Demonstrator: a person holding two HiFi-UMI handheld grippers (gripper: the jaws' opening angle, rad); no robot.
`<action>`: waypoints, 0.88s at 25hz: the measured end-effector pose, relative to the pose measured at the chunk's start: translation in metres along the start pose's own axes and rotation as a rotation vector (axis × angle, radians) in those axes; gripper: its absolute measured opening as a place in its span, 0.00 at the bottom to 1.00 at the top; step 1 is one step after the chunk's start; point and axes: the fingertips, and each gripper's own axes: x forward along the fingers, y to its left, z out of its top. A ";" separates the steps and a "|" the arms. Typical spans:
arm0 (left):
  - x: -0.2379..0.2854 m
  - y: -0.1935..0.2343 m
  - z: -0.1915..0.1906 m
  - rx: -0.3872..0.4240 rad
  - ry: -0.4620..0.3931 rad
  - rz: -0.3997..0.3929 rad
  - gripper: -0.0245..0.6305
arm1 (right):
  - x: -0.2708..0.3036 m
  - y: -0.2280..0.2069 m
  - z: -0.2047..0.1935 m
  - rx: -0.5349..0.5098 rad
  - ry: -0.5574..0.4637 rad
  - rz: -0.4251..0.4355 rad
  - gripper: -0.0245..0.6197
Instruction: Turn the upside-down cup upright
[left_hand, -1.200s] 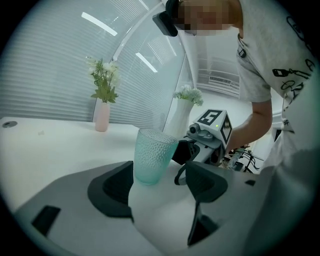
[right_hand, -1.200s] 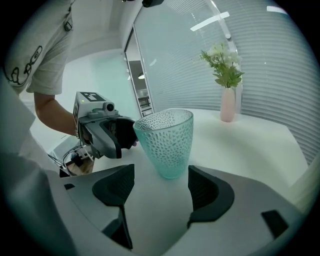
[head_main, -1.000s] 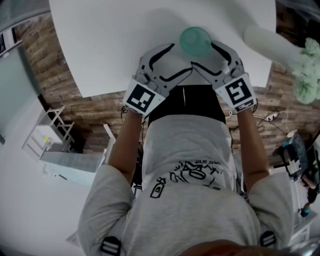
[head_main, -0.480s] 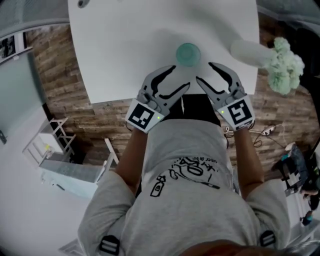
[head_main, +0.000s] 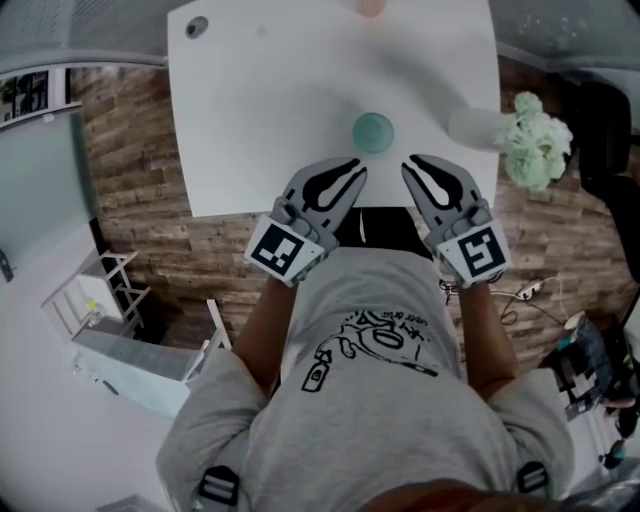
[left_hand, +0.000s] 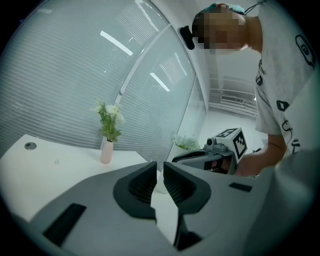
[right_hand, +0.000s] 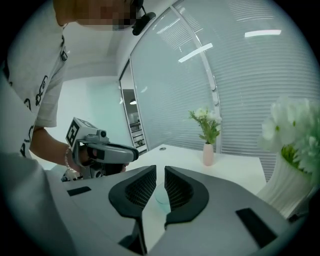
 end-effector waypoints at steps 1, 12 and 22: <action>-0.001 -0.001 0.005 0.007 -0.006 0.006 0.10 | -0.001 0.001 0.006 -0.001 -0.010 -0.002 0.14; -0.008 -0.013 0.066 -0.008 -0.095 0.084 0.04 | -0.018 0.014 0.072 -0.011 -0.115 -0.013 0.11; -0.012 -0.036 0.113 0.073 -0.146 0.082 0.04 | -0.033 0.031 0.119 -0.020 -0.179 -0.020 0.10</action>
